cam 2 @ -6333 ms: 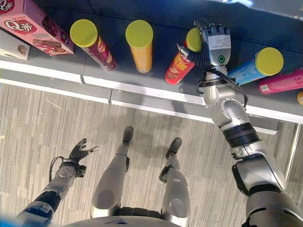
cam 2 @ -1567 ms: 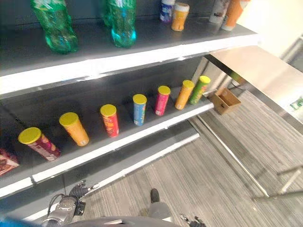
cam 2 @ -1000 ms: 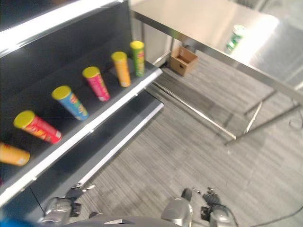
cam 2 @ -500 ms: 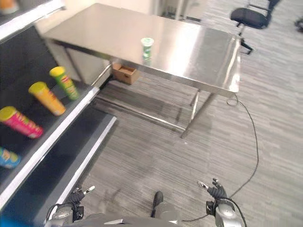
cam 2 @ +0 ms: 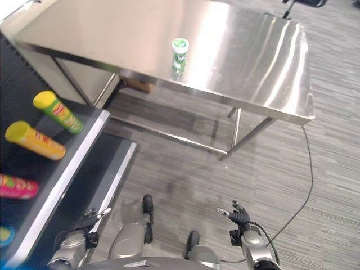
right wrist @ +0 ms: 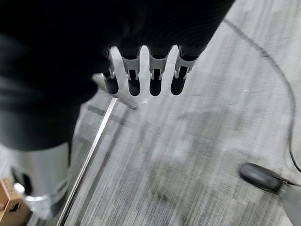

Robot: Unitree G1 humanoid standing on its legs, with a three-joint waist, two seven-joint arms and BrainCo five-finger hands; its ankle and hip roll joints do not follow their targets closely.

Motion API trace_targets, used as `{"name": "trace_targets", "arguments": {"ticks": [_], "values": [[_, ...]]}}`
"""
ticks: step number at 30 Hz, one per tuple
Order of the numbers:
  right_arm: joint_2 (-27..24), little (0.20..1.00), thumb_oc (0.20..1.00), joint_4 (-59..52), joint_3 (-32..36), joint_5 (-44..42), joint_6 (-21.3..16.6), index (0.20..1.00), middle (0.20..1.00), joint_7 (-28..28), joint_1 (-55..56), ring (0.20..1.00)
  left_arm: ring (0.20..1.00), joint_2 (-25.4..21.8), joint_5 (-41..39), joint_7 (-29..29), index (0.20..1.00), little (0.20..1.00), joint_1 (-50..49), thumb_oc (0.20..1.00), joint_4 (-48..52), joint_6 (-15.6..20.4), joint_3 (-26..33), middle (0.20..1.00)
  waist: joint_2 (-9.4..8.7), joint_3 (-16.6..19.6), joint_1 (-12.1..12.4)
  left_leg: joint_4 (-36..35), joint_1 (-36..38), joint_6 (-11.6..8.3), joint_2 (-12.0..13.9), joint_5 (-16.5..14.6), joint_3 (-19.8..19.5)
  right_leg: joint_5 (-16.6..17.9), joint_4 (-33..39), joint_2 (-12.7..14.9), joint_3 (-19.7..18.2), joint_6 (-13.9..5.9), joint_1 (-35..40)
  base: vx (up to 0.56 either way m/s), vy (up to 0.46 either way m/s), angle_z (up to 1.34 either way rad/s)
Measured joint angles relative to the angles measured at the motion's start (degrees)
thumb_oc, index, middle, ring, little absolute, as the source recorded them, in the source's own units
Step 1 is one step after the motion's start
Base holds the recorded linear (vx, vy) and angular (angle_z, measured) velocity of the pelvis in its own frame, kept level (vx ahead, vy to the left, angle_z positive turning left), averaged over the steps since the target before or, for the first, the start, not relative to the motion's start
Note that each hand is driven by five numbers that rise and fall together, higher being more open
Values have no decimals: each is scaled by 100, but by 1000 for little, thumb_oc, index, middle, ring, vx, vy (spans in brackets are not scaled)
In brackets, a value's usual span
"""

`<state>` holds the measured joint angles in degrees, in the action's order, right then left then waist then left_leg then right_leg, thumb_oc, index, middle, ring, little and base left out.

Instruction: Put the goods on the table back onto the shelves and tidy them up.

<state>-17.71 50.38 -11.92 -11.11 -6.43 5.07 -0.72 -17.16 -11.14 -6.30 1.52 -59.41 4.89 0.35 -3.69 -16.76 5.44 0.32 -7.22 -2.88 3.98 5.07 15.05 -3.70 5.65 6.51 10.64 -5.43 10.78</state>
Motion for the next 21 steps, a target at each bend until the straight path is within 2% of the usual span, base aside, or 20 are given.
{"name": "trace_targets", "arguments": {"ticks": [1, 4, 5, 9, 12, 13, 14, 15, 16, 17, 19, 20, 21], "values": [[109, 1000, 1000, -18, 5, 2, -10, 1000, 1000, -20, -80, 1000, 1000, -78, 4, 5, 1000, 1000, 23, 1000, -34, 15, 38, 1000, -129, 3, 3, 21, 9, 44, -52, -51, 59, 12, 5, 38, 17, 8, -28, 279, 133, -31], [284, 1000, 1000, -18, 0, 5, 1, 1000, 1000, -19, -135, 1000, 1000, -137, 4, -3, 1000, 1000, 96, 1000, -229, -12, 195, 1000, -361, 22, 14, 378, 3, 168, 0, -284, 166, -10, -12, 90, 4, -45, 57, 218, 144, -22], [312, 1000, 1000, -17, 3, 58, 2, 1000, 1000, -17, -148, 1000, 1000, -117, 12, 6, 1000, 1000, 92, 1000, -225, -11, 213, 1000, -454, 84, 32, 715, -116, 151, 66, -515, 183, -41, -17, 88, 42, -91, 92, 180, 155, -11], [302, 1000, 1000, 2, 16, 226, 17, 1000, 1000, -14, -166, 1000, 1000, -102, 23, 10, 1000, 1000, 175, 1000, -234, -24, 209, 1000, -551, 161, -12, 1035, -127, 239, 151, -780, 186, -40, -194, 32, 104, -108, 119, 181, 184, -4], [302, 1000, 1000, 5, 21, 233, 31, 1000, 1000, -15, -181, 1000, 1000, -109, 38, 1, 1000, 1000, 322, 1000, -438, -60, 147, 1000, -465, 211, -50, 783, 149, 240, 198, -800, 204, -63, -929, 7, 175, -143, -121, 118, 199, -4], [240, 1000, 1000, -55, 17, 250, 41, 1000, 1000, -15, -129, 1000, 1000, -106, 87, -2, 1000, 1000, 354, 1000, -427, -64, -64, 1000, -317, 255, -145, 464, 404, 359, 269, -687, 137, -138, -2229, 104, 176, -243, -617, 116, 224, 24], [241, 1000, 1000, -76, 18, 301, 39, 1000, 1000, -13, -43, 1000, 1000, -138, 104, -7, 1000, 1000, 368, 1000, -354, -50, -121, 1000, -328, 277, -184, 385, 527, 401, 169, -711, 103, -162, -2673, 226, 167, -374, -782, 75, 154, 30], [247, 1000, 1000, -76, 20, 400, 45, 1000, 1000, -14, 22, 1000, 1000, -147, 111, -11, 1000, 1000, 401, 1000, -332, -47, -132, 1000, -374, 310, -184, 393, 524, 442, 22, -810, 85, -102, -3111, 297, 49, -423, -903, 48, 92, 24], [230, 1000, 1000, -76, 21, 438, 50, 1000, 1000, -9, 19, 1000, 1000, -154, 112, -18, 1000, 1000, 442, 1000, -335, -53, -200, 1000, -356, 299, -195, 413, 523, 490, 13, -869, -3, -65, -3553, 353, -93, -473, -1116, 99, 28, 65], [223, 1000, 1000, -92, 15, 442, 70, 1000, 1000, 8, 64, 1000, 1000, -207, 118, -22, 1000, 1000, 463, 1000, -254, -44, -441, 1000, -299, 301, -360, 317, 592, 586, -77, -828, -162, 136, -4279, 529, -162, -495, -1469, 157, 8, 52], [243, 1000, 1000, -64, 52, 440, 73, 1000, 1000, 5, 51, 1000, 1000, -253, 113, 12, 1000, 1000, 365, 1000, -218, 8, -389, 1000, -191, 273, -214, 183, 760, 661, -87, -854, -160, -17, -4156, 678, -50, -484, -1620, 153, -36, 9], [239, 1000, 1000, -38, 110, 440, 52, 1000, 1000, 14, 50, 1000, 1000, -281, 121, 11, 1000, 1000, 269, 1000, -229, -20, -391, 1000, -92, 282, -242, 124, 817, 639, -77, -824, -223, -75, -3638, 787, 205, -414, -1531, 102, -68, 14], [204, 1000, 1000, 18, 240, 439, 20, 1000, 1000, 34, 81, 1000, 1000, -282, 123, 10, 1000, 1000, 157, 1000, -210, -5, -426, 1000, 23, 302, -275, 66, 841, 652, -78, -815, -329, -67, -2662, 892, 488, -388, -1319, 115, -90, 40]]}}
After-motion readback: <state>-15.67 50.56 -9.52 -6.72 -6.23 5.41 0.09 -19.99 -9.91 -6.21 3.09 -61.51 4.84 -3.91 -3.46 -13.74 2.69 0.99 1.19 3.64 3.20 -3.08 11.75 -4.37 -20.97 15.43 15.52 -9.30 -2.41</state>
